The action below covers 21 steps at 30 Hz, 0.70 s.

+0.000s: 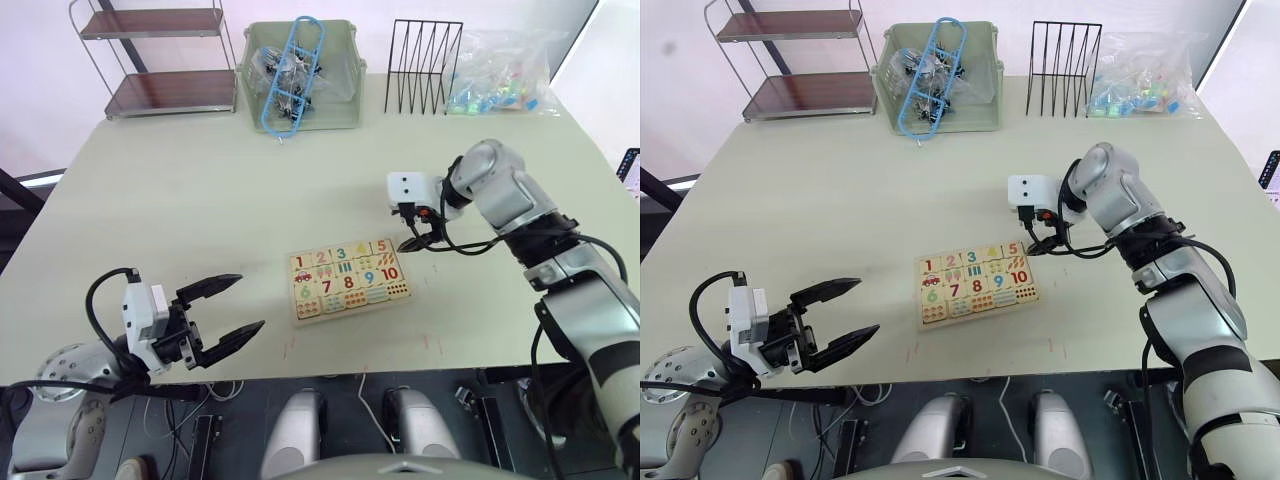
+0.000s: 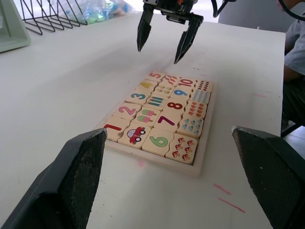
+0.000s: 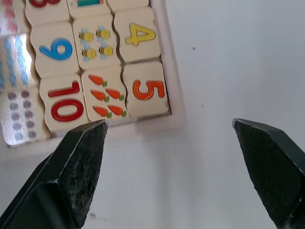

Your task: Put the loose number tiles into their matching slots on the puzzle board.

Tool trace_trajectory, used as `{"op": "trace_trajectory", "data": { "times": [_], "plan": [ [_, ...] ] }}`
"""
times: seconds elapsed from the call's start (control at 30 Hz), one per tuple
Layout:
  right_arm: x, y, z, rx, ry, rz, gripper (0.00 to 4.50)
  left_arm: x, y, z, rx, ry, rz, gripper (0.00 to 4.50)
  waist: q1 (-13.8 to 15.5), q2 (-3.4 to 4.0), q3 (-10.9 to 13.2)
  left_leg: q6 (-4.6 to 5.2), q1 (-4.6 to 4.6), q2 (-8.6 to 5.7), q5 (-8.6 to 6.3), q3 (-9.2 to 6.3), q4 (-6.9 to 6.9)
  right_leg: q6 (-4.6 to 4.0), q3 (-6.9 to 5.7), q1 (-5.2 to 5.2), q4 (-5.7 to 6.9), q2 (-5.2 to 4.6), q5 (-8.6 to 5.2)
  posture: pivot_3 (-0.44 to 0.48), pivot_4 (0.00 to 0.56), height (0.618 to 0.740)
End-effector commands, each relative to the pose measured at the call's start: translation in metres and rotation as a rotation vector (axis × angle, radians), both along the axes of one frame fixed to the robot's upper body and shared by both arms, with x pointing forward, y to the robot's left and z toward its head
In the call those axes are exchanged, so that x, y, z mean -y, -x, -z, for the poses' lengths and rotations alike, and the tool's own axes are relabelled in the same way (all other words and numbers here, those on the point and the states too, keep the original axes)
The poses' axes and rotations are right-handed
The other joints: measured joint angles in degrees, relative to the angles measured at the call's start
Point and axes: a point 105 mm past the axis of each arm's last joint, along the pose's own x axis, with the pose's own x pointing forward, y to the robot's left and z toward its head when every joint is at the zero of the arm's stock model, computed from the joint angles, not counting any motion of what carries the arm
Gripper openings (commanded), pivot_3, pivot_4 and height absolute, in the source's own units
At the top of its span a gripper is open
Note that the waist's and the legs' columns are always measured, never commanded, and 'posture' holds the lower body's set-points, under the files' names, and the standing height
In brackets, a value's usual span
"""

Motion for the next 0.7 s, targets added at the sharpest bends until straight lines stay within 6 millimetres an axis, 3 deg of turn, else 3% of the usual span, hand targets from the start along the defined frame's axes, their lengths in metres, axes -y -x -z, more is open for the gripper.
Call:
{"op": "trace_trajectory", "data": {
  "times": [0.03,0.2,0.23,0.27,0.4,0.43,0.7],
  "plan": [
    [0.001,0.004,-0.025,0.049,-0.144,0.015,4.39,0.000,0.001,-0.008,0.027,0.001,0.029,4.50,0.02,0.00,0.00,0.00,0.00,0.00,0.00,0.00,0.00,0.00,0.00,0.00,0.00,0.00,0.00,0.000,0.150,0.740],
    [0.005,0.012,-0.030,0.057,-0.285,0.057,3.03,-0.001,0.002,-0.009,0.014,-0.001,0.059,4.50,0.08,0.00,0.00,0.00,0.00,0.00,0.00,0.00,0.00,0.00,0.00,0.01,0.00,0.00,0.00,0.000,0.150,0.740],
    [0.006,0.012,-0.030,0.062,-0.324,0.076,2.36,-0.002,0.002,-0.009,0.011,-0.004,0.066,4.50,0.05,0.00,0.00,0.00,0.00,0.00,0.00,0.01,0.00,0.00,0.00,0.01,0.00,0.00,0.00,0.000,0.150,0.740],
    [0.008,0.012,-0.030,0.068,-0.373,0.101,2.22,-0.003,0.002,-0.009,0.009,-0.008,0.075,4.50,0.05,0.00,0.00,0.00,0.00,0.00,0.00,0.01,0.00,0.00,0.00,0.01,0.00,0.01,0.00,0.000,0.150,0.740],
    [0.009,0.015,-0.028,0.073,-0.541,0.140,0.26,-0.006,-0.001,-0.010,0.006,-0.018,0.089,4.50,0.15,-0.01,-0.01,0.00,0.00,0.00,0.00,0.08,0.00,0.00,-0.03,0.04,-0.01,0.03,0.00,0.000,0.150,0.740],
    [0.009,0.016,-0.026,0.079,-0.557,0.148,0.04,-0.007,-0.002,-0.010,0.006,-0.020,0.091,4.50,0.13,-0.01,0.00,0.01,0.00,0.00,0.00,0.09,0.00,0.05,0.00,0.04,-0.01,0.03,0.02,0.000,0.150,0.740],
    [0.010,0.019,0.000,0.118,-0.651,0.206,0.04,-0.007,-0.004,-0.009,-0.002,-0.029,0.105,4.50,0.07,-0.02,0.00,0.01,0.00,0.01,0.00,0.18,0.00,0.18,-0.01,0.04,-0.01,0.06,0.09,0.000,0.150,0.740]
  ]
}}
